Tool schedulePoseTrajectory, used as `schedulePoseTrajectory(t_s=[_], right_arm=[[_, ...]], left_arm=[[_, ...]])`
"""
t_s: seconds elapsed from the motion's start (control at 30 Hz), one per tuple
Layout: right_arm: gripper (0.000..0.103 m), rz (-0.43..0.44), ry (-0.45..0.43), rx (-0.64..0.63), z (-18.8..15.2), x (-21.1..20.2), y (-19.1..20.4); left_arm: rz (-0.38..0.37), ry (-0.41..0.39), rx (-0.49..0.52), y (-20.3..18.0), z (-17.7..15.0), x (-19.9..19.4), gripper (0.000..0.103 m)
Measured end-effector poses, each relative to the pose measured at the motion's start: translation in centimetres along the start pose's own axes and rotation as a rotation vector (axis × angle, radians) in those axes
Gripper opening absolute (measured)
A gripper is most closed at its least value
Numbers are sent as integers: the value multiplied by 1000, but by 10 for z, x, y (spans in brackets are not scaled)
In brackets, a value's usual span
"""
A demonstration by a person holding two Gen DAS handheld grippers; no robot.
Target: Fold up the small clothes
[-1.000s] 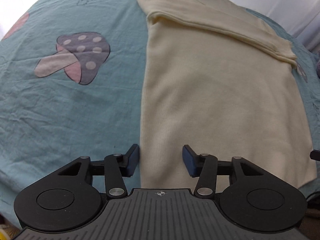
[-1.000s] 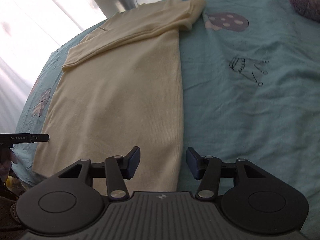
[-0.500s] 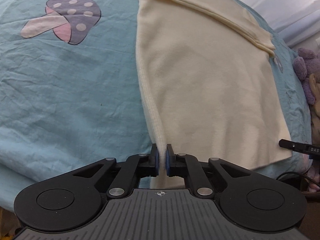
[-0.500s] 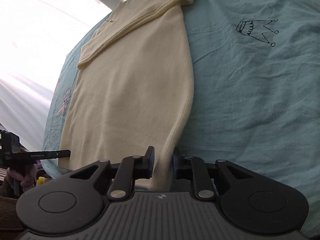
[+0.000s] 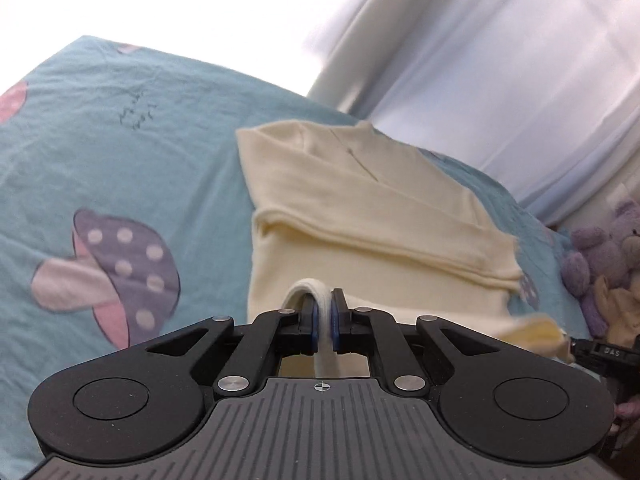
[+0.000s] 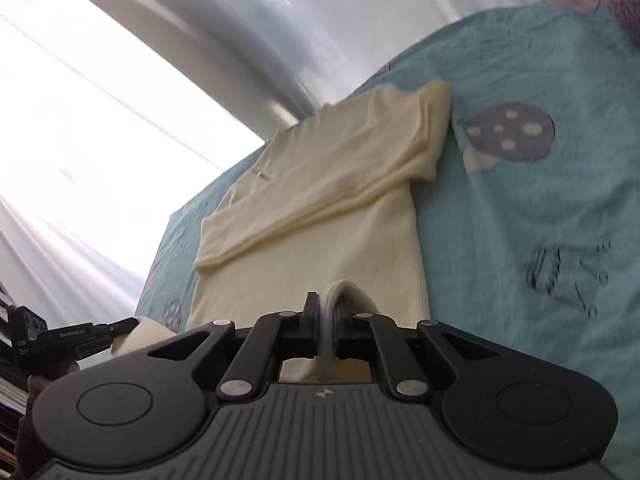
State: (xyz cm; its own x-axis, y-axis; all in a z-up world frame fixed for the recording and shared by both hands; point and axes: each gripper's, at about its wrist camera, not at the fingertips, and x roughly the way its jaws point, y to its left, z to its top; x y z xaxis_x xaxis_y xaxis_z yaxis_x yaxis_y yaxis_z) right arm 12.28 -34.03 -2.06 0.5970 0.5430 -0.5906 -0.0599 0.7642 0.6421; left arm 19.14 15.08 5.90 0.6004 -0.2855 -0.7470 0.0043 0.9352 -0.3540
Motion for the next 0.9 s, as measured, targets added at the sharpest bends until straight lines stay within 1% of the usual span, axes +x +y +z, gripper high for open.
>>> schedulePoseTrajectory(t_s=[0.1,0.13,0.2,0.23,0.27,0.3,0.33,0.37,0.4,0.43,0.47,0.53,0.57,0.63,0.73,0.77,0.8,0.83,0.87,0.9], right_arm=[[6,-61,-58,-19,26,25,2],[9,-82,-71,-26,32,32,2],[13,-130,-88,-19,40,43,-2],[15,-155,-99,-22,43,44,-1],[19,-176,-119,-45,44,42,0],[29,-197,-136,-79,42,39,1],[37,-229,-154,-119,41,37,3],[40,-251,-162,-168,38,35,5],[45,-259,-152,-221,34,34,7],[48,-262,-130,-259,31,36,8],[49,-265,-105,-292,28,39,8],[49,-297,-61,-342,25,51,9],[49,-313,-48,-361,25,58,10],[49,-321,-41,-394,26,69,14],[48,-328,-44,-445,28,83,22],[46,-338,-38,-463,29,88,23],[38,-348,-30,-476,31,94,24],[31,-349,-19,-479,32,98,24],[28,-347,-7,-480,33,101,23],[19,-345,-5,-484,33,102,23]], left_arm=[[21,-15,-35,3,15,30,9],[43,-14,-62,7,18,40,9],[54,-3,-84,12,17,51,13],[52,-6,-91,14,16,52,18],[64,-28,-90,18,11,50,27],[79,-50,-80,21,9,47,31],[96,-68,-68,26,8,44,37],[107,-77,-65,29,8,43,38],[104,-76,-60,34,8,43,39],[90,-64,-55,38,9,45,39],[74,-40,-53,40,9,50,39],[70,1,-26,37,8,62,39],[74,6,5,33,9,68,39],[86,-8,59,23,10,78,39],[79,-3,71,17,18,94,38],[76,6,72,16,20,98,36],[74,11,79,14,21,101,32],[75,16,93,12,22,103,21],[72,20,111,10,22,104,13],[67,20,122,9,21,104,12]])
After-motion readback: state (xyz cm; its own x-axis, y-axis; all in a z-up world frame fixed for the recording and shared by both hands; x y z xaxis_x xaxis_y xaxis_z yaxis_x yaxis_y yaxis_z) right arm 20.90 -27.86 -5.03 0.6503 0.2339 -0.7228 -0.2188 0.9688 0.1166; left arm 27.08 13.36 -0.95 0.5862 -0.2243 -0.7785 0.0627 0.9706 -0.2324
